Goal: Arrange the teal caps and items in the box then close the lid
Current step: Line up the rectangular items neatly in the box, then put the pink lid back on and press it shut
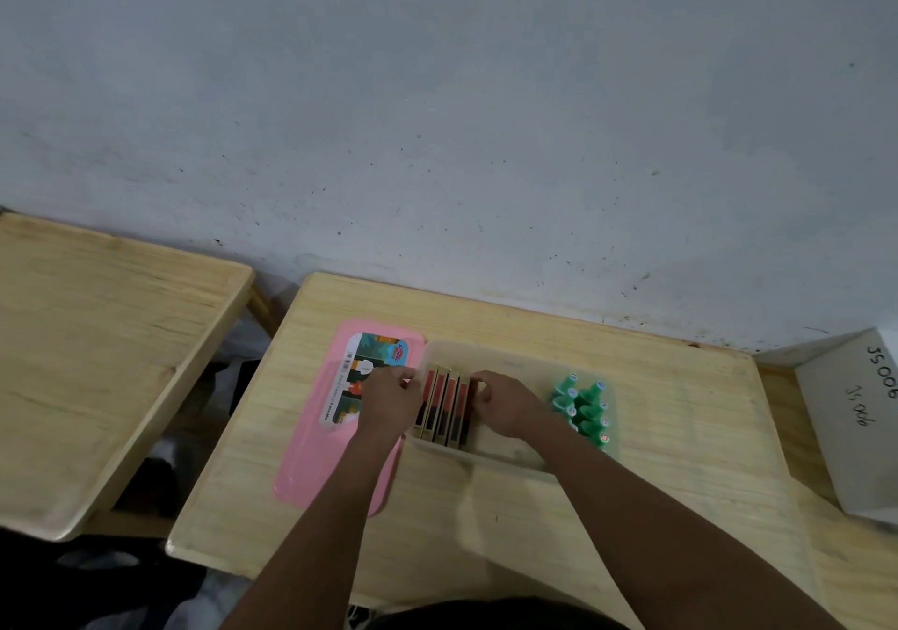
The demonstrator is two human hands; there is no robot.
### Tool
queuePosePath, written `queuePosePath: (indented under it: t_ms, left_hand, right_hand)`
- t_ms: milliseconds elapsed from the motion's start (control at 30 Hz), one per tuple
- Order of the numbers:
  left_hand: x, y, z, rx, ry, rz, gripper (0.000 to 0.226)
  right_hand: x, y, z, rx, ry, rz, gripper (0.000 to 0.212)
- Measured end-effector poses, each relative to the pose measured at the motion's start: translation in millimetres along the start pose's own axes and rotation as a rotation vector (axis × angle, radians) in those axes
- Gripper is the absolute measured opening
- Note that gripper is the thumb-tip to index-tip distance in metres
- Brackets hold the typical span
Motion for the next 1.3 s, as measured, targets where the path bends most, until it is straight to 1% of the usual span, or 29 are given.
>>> queuePosePath:
  t_ms: [67, 167, 233, 333, 433, 500, 567, 633, 700, 800, 867, 933, 967, 1000, 1033, 1067, 1133, 1167, 1200, 1300]
  left_hand:
    - [-0.4, 0.4, 0.0, -0.007, 0.007, 0.000, 0.031]
    - [0.3, 1.2, -0.4, -0.003, 0.013, 0.003, 0.031]
    - [0.3, 1.2, 0.0, -0.006, 0.016, -0.003, 0.031]
    - [0.3, 1.3, -0.1, -0.010, 0.021, 0.007, 0.031]
    - [1.2, 2.5, -0.9, -0.010, 0.016, 0.012, 0.031]
    - [1.0, 2.0, -0.7, -0.015, 0.015, 0.016, 0.031]
    - [2.0, 3.0, -2.0, -0.026, 0.019, 0.020, 0.030]
    - [1.3, 3.9, -2.7, -0.053, 0.032, 0.045, 0.031]
    - [0.6, 4.0, -5.1, -0.074, 0.041, 0.052, 0.030]
    - [1.0, -1.2, -10.5, -0.105, 0.072, 0.042, 0.028]
    - [2.4, -11.0, -13.9, -0.124, 0.129, 0.023, 0.027]
    - [6.7, -27.3, -17.2, -0.061, 0.215, -0.029, 0.027]
    - [9.0, -37.3, -17.5, -0.013, 0.266, -0.014, 0.031]
    - [11.3, -47.3, -17.9, 0.050, 0.289, 0.058, 0.038]
    - [11.2, -59.3, -17.7, 0.133, 0.275, 0.164, 0.046]
    - [10.6, -70.4, -18.5, 0.230, 0.224, 0.263, 0.054]
    - [9.6, -89.4, -23.7, 0.392, 0.112, 0.338, 0.064]
    - [8.8, -96.5, -27.5, 0.435, 0.087, 0.340, 0.065]
    - [7.2, -102.0, -30.2, 0.444, 0.078, 0.347, 0.064]
    - [6.7, -106.2, -35.2, 0.388, 0.128, 0.367, 0.063]
  right_hand:
    - [0.2, 1.8, -0.1, 0.013, -0.001, 0.011, 0.039]
    - [1.8, 2.8, 3.1, -0.034, 0.036, 0.018, 0.045]
    - [1.9, -0.4, 4.6, -0.042, 0.060, 0.037, 0.045]
    - [0.8, -5.4, 4.9, -0.014, 0.035, 0.065, 0.042]
    - [3.2, -2.3, 1.8, -0.020, 0.017, 0.148, 0.049]
    - [5.7, 1.0, -2.8, -0.036, 0.038, 0.221, 0.052]
    - [6.2, 2.9, -9.9, -0.040, 0.082, 0.262, 0.048]
    - [3.4, 1.9, -20.5, -0.013, 0.101, 0.257, 0.039]
    - [-3.2, -1.4, -32.8, 0.035, 0.047, 0.249, 0.033]
    - [-16.1, -4.9, -50.9, 0.105, -0.084, 0.255, 0.029]
    - [-22.5, -2.8, -58.9, 0.146, -0.106, 0.238, 0.026]
    - [-26.7, 1.9, -63.5, 0.161, -0.080, 0.226, 0.023]
    - [-27.6, 3.4, -65.0, 0.167, -0.064, 0.220, 0.023]
    - [-28.1, 3.9, -66.7, 0.173, -0.048, 0.206, 0.022]
    - [-28.3, 3.6, -68.4, 0.180, -0.031, 0.187, 0.021]
    - [-28.5, 3.0, -70.3, 0.184, -0.013, 0.168, 0.021]
    - [-30.0, 2.5, -73.1, 0.182, 0.019, 0.144, 0.022]
    - [-30.9, 2.4, -74.1, 0.179, 0.032, 0.138, 0.023]
    - [-31.6, 1.9, -75.3, 0.176, 0.046, 0.130, 0.023]
    - [-32.7, 0.1, -78.9, 0.181, 0.100, 0.052, 0.025]
Point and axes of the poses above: each hand's wrist, its own z-axis towards the middle knuckle, its own x-axis out of the back of the hand, y = z × x, the point moved 2 cm from there along z, towards the middle knuckle, and after that the axes turned 11 degrees about z, right-handed, at the moved point
